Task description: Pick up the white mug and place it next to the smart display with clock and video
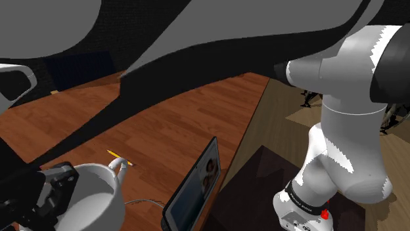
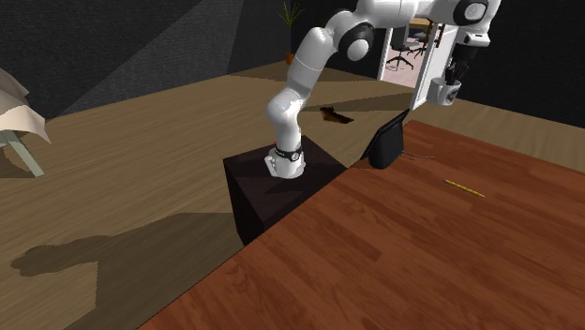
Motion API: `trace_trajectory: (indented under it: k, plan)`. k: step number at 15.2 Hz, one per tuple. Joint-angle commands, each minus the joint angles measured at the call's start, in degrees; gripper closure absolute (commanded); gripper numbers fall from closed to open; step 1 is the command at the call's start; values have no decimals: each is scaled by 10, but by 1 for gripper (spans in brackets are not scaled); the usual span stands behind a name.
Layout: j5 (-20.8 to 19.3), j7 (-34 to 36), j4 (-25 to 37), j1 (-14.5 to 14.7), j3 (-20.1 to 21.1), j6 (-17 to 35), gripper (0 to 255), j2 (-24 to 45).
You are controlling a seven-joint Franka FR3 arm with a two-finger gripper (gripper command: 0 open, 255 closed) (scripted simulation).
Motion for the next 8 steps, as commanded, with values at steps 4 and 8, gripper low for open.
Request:
trace_trajectory:
  k: [4,8]
  plan:
    - [3,2,-50,-11,0,43,255,-7]
    - [4,4,-85,-18,0,75,255,-9]
